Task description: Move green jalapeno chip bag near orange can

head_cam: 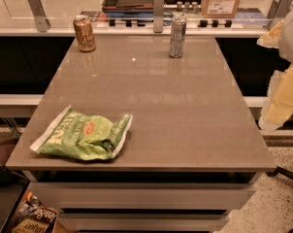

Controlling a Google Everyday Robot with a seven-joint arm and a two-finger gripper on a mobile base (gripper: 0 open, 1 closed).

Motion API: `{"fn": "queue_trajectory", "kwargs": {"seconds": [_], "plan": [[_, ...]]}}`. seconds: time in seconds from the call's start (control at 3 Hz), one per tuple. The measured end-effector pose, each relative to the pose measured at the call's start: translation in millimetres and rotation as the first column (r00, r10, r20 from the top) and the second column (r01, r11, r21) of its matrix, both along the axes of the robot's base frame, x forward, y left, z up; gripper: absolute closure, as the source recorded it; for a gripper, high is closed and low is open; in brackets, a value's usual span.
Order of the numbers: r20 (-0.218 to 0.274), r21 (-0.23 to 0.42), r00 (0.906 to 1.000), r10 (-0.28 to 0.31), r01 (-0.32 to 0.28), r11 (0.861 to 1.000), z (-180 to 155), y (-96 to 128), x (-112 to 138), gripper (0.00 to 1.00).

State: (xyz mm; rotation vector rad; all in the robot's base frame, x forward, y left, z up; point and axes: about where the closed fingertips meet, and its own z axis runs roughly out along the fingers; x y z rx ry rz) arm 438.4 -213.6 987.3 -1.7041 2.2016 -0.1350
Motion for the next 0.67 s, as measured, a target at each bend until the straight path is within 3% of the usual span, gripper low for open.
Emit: {"fn": "queue_trajectory", "kwargs": {"seconds": [0.67], "plan": [[0.003, 0.032, 0.9999, 0.014, -0.014, 0.999, 0.2, 5.6, 3.4, 0.0]]}}
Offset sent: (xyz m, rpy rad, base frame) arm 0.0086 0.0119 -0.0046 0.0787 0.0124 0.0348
